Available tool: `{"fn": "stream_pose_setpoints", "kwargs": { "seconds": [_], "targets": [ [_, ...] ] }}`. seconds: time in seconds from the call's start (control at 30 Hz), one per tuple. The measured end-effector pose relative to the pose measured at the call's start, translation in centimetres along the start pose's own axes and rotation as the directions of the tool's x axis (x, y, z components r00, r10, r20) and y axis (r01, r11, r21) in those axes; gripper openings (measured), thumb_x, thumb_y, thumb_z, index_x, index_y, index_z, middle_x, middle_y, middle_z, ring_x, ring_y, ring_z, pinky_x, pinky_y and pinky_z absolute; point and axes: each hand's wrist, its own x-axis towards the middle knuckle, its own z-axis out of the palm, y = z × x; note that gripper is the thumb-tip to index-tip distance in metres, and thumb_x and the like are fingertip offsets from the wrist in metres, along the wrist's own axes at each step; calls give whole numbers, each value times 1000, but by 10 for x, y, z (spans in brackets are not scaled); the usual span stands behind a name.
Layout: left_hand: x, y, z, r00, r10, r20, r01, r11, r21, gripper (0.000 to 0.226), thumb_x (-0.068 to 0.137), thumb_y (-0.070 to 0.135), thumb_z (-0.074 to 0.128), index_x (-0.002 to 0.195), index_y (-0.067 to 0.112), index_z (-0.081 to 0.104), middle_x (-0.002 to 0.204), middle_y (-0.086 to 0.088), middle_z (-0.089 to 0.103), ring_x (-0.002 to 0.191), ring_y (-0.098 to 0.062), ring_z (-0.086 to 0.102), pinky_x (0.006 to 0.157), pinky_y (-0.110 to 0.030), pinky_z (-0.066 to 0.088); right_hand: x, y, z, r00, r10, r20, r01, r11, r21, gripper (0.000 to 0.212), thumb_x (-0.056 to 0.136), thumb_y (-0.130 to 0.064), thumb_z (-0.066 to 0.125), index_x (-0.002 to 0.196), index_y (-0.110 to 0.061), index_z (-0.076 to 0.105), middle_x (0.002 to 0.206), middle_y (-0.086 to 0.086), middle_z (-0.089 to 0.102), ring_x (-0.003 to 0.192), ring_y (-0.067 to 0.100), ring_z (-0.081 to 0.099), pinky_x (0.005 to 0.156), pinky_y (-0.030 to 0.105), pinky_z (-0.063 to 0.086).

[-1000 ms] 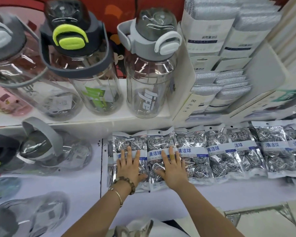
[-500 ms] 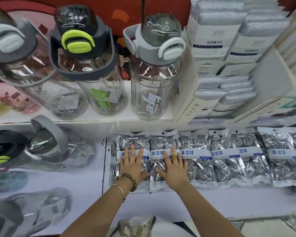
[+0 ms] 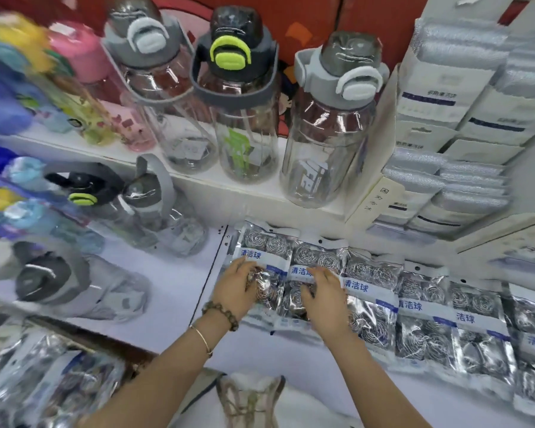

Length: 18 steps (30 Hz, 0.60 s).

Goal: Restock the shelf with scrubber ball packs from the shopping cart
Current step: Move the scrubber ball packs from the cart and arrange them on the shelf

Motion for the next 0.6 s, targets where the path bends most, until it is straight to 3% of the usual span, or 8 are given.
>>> {"fn": "stream_pose_setpoints", "kwargs": {
  "seconds": [0.1, 0.2, 0.47, 0.53, 0.6],
  "targets": [
    [-22, -2, -10, 995, -52, -88, 46, 997, -62, 35, 90, 19, 52, 125, 23, 50, 135, 2, 42, 102, -8, 52, 93, -22, 42, 2, -15, 1, 993, -110, 49, 107, 992, 66, 37, 90, -18, 54, 127, -14, 53, 132, 9, 50, 106, 26, 56, 88, 33, 48],
    [-50, -9, -18, 972, -136, -193, 116, 987, -113, 36, 91, 19, 52, 127, 18, 50, 131, 0, 46, 114, -17, 50, 96, -26, 40, -1, -32, 6, 964, -246, 96, 238, 967, 89, 34, 92, -20, 55, 125, -14, 53, 126, 7, 53, 103, 23, 56, 85, 33, 46],
    [-138, -43, -27, 816, -437, -379, 348, 894, -282, 36, 89, 14, 56, 124, 14, 52, 122, -6, 51, 107, -19, 52, 89, -23, 39, -22, -82, 38, 782, -551, 291, 522, 835, 177, 33, 91, -17, 53, 124, -13, 55, 121, 8, 57, 109, 25, 52, 83, 30, 40],
    [-160, -53, -29, 767, -516, -381, 428, 854, -295, 37, 90, 19, 54, 127, 18, 50, 120, -3, 52, 96, -15, 53, 81, -22, 39, -31, -95, 49, 728, -607, 320, 565, 795, 223, 32, 90, -15, 53, 123, -11, 56, 121, 8, 58, 111, 24, 51, 86, 26, 38],
    [-182, -62, -30, 718, -583, -380, 501, 812, -300, 38, 91, 24, 52, 128, 24, 48, 125, 2, 51, 100, -13, 54, 81, -23, 43, -40, -107, 61, 672, -652, 351, 606, 756, 246, 33, 90, -13, 53, 123, -10, 56, 123, 8, 57, 115, 23, 50, 89, 24, 35]
  ]
}}
